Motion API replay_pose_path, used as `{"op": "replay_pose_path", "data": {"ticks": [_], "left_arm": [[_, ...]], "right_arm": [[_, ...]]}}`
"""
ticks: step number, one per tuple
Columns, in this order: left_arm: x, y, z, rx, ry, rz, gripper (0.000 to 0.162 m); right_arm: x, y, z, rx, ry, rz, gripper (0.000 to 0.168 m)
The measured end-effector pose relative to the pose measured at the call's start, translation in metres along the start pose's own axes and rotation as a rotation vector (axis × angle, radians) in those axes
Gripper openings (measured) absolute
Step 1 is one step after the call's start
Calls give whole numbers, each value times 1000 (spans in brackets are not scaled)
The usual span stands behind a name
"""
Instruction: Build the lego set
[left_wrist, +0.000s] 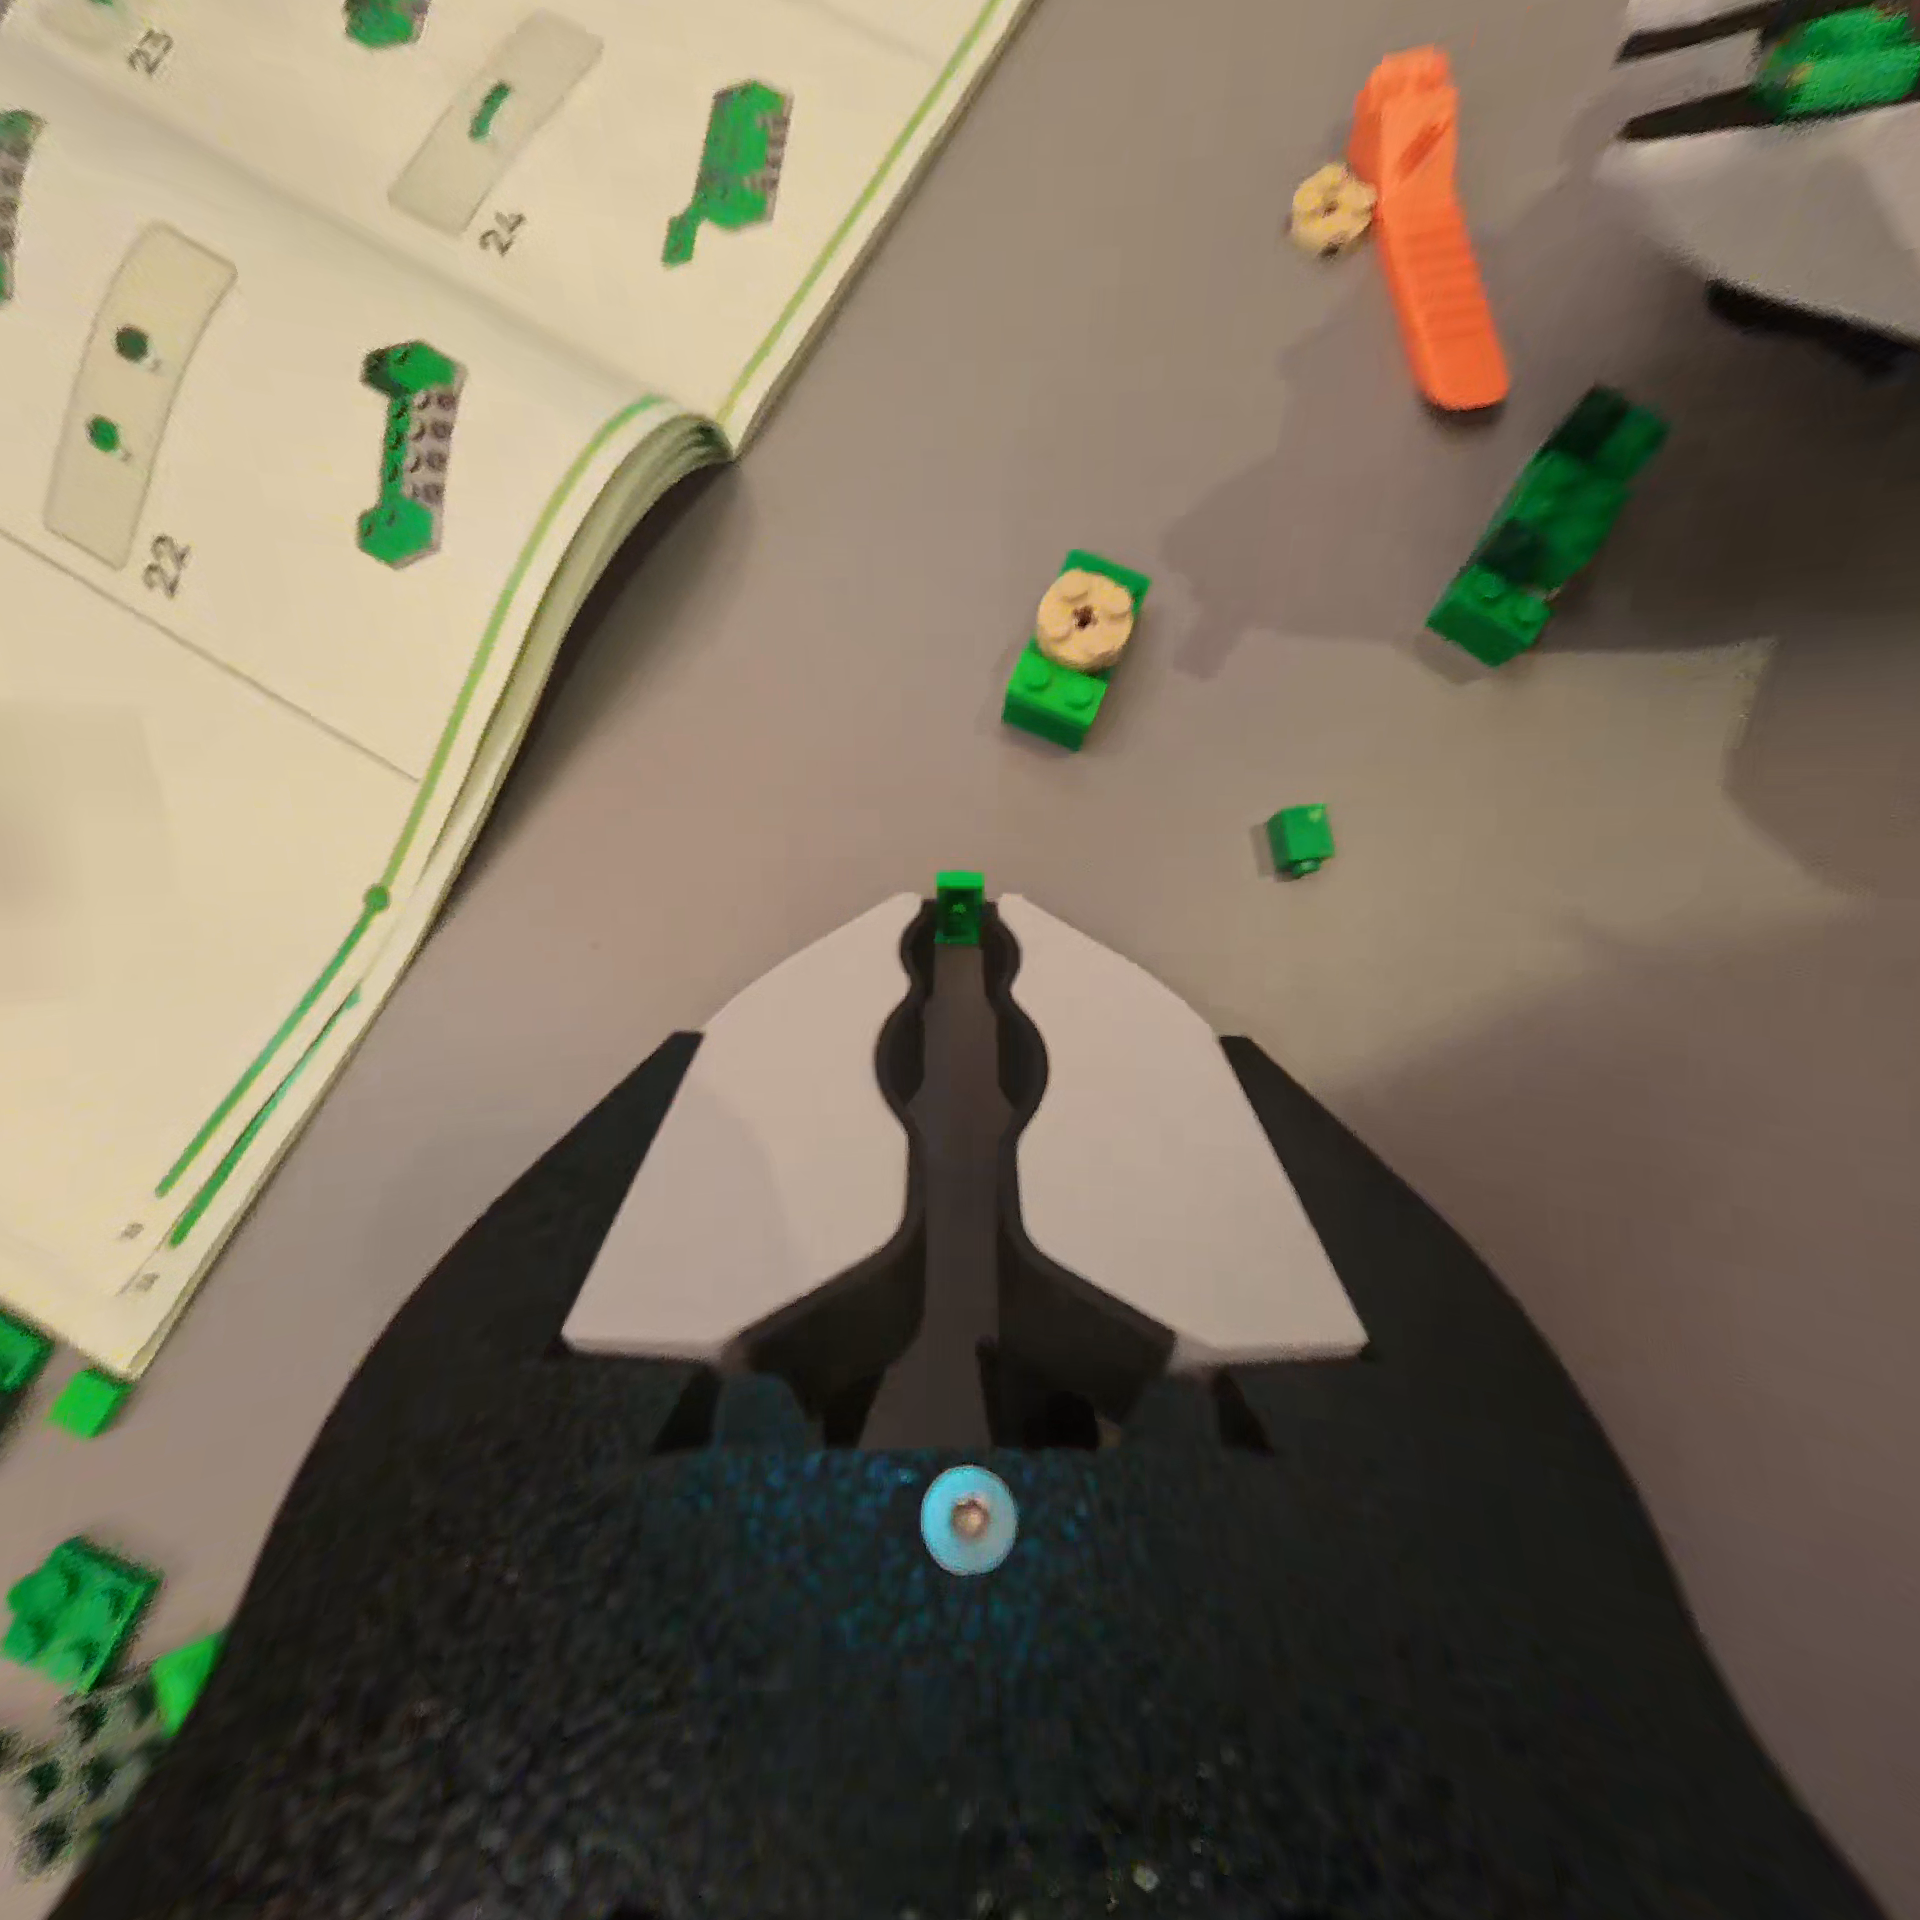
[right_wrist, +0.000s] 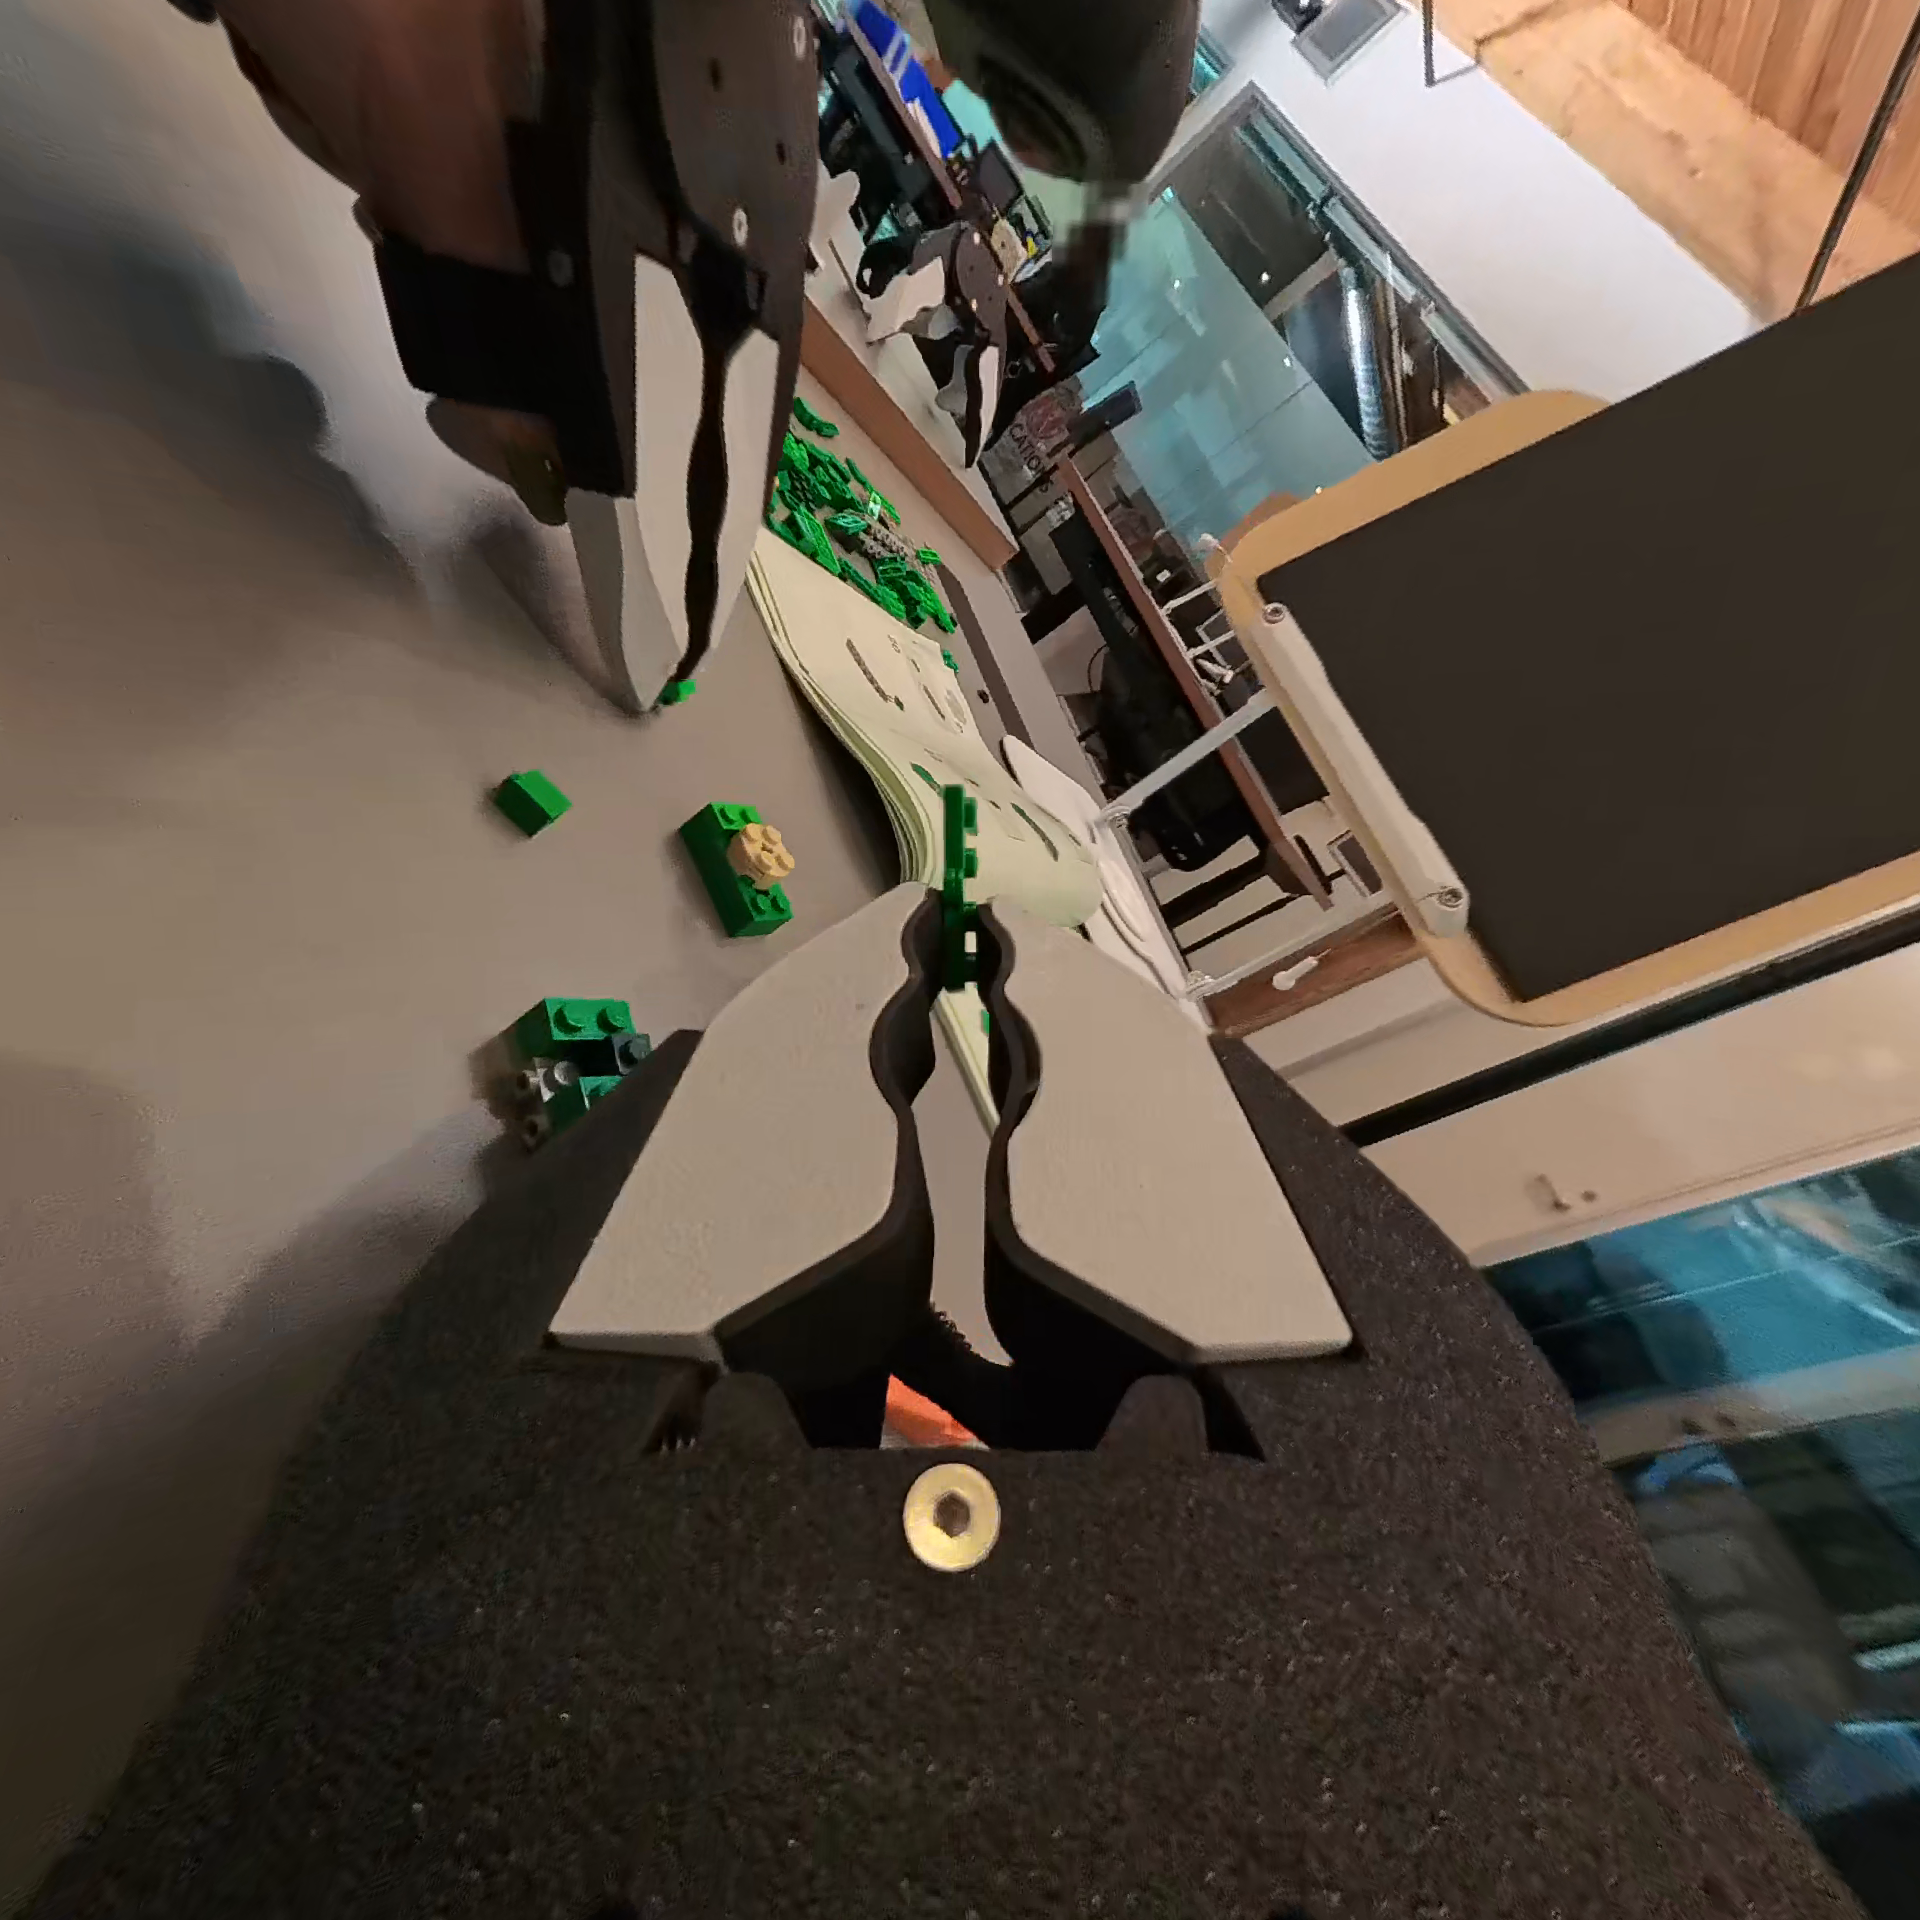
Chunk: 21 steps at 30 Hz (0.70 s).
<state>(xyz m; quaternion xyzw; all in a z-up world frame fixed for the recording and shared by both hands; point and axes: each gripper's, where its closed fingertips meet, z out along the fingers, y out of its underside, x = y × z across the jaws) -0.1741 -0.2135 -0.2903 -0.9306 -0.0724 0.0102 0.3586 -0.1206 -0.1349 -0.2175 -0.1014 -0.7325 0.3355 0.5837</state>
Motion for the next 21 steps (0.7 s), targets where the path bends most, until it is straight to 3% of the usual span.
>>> {"op": "replay_pose_path", "data": {"ticks": [1, 6, 9, 14, 17, 21], "left_arm": [[2, -2, 1, 23, 25, -18, 13], [-4, -4, -1, 50, 22, -69, 55], [-2, -18, -8, 126, -11, -14, 61], [83, -82, -23, 488, 338, 43, 52], [99, -89, -17, 527, 304, 99, 46], [103, -90, -16, 548, 246, 176, 10]], "right_arm": [[1, -1, -1, 5, 12, -11, 4], [14, 4, -6, 12, 87, -61, 5], [13, 4, -7, 25, 78, -80, 4], [0, -6, -7, 60, 64, -223, 4], [-9, -10, -8, 80, 36, -292, 4], [-14, -13, -8, 85, 27, -329, 4]]}}
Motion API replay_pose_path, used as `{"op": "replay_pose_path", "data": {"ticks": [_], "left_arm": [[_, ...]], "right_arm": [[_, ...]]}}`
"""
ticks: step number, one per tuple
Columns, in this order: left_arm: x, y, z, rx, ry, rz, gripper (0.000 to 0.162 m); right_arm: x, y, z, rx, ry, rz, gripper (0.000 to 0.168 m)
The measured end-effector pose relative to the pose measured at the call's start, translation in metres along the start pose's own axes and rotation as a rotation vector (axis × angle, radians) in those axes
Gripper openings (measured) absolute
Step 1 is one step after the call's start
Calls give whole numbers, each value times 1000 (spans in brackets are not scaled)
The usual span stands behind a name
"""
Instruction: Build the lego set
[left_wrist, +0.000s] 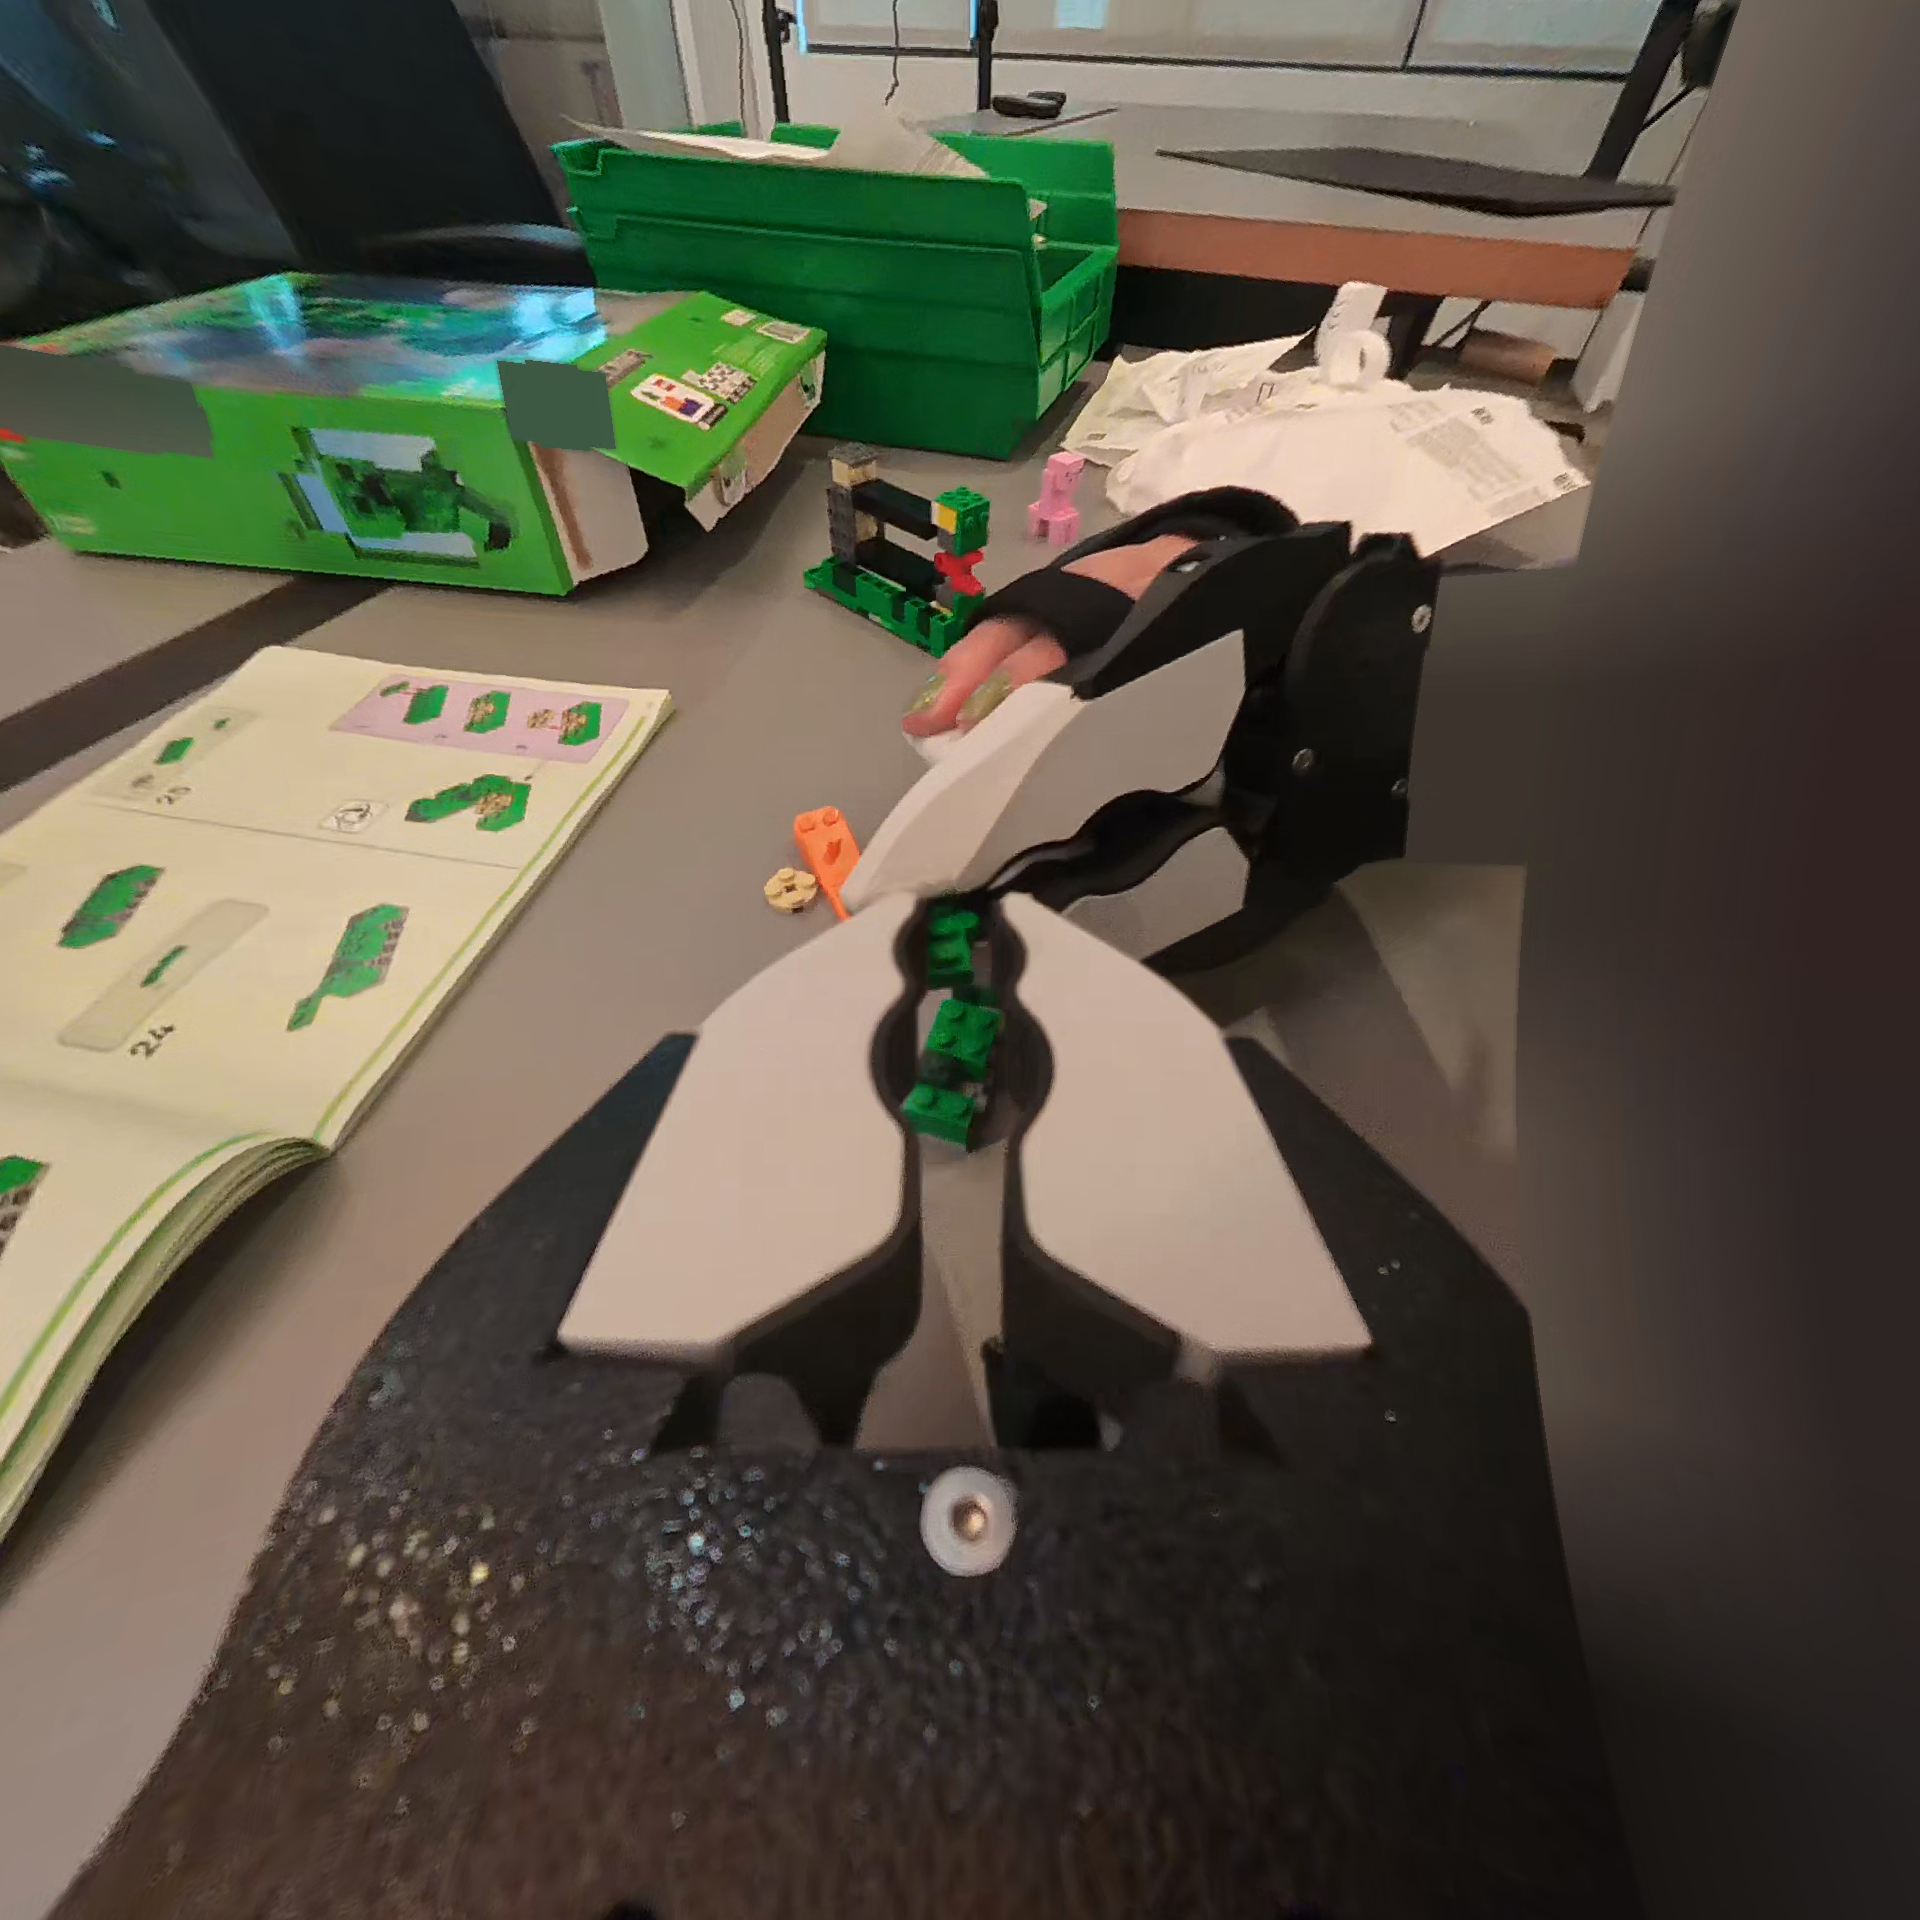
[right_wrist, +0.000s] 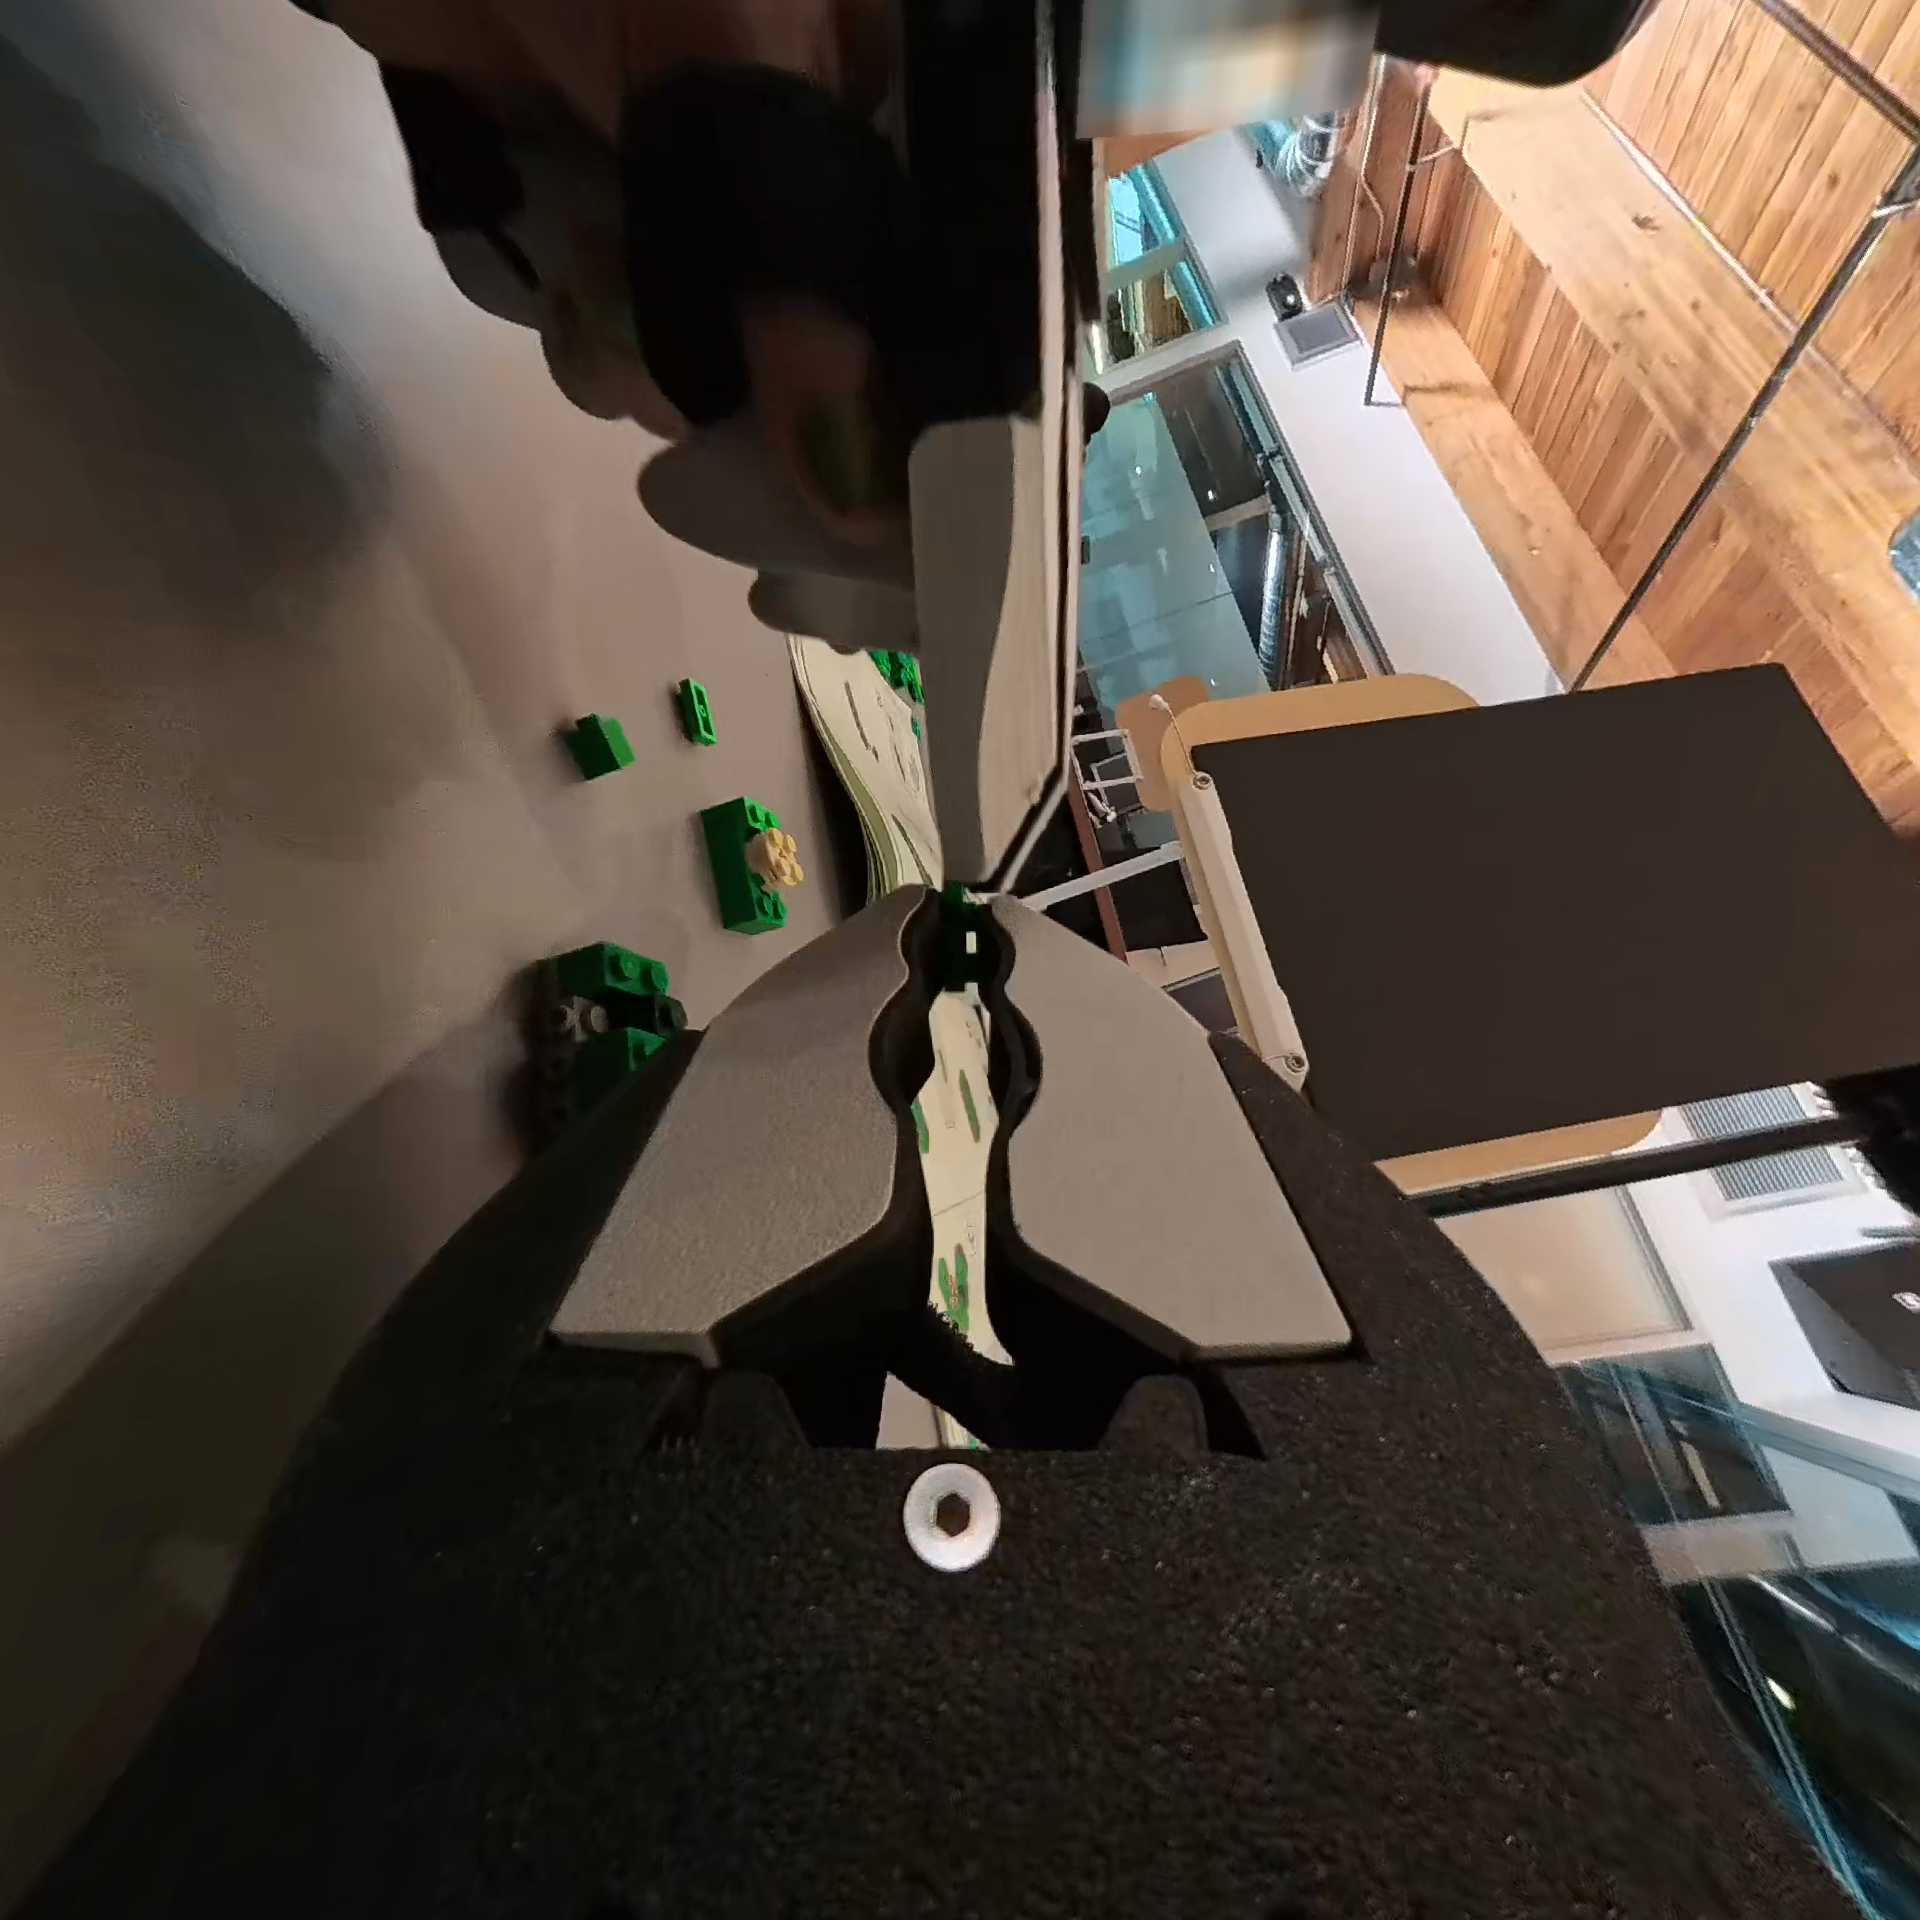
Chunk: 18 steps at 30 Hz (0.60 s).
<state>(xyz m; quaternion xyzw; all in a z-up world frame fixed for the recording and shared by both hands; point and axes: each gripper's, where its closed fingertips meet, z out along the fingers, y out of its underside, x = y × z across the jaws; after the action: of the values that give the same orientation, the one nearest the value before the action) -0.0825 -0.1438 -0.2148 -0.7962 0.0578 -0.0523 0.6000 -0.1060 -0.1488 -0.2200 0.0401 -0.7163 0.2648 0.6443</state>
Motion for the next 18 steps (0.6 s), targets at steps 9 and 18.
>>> {"op": "replay_pose_path", "data": {"ticks": [9, 18], "left_arm": [[-27, -11, -28, 115, -135, 104, 5], [-85, -16, -83, 273, -451, 98, 5]], "right_arm": [[17, -4, -14, 132, -42, 381, 42], [-25, 9, -31, 93, -389, 388, 44]]}}
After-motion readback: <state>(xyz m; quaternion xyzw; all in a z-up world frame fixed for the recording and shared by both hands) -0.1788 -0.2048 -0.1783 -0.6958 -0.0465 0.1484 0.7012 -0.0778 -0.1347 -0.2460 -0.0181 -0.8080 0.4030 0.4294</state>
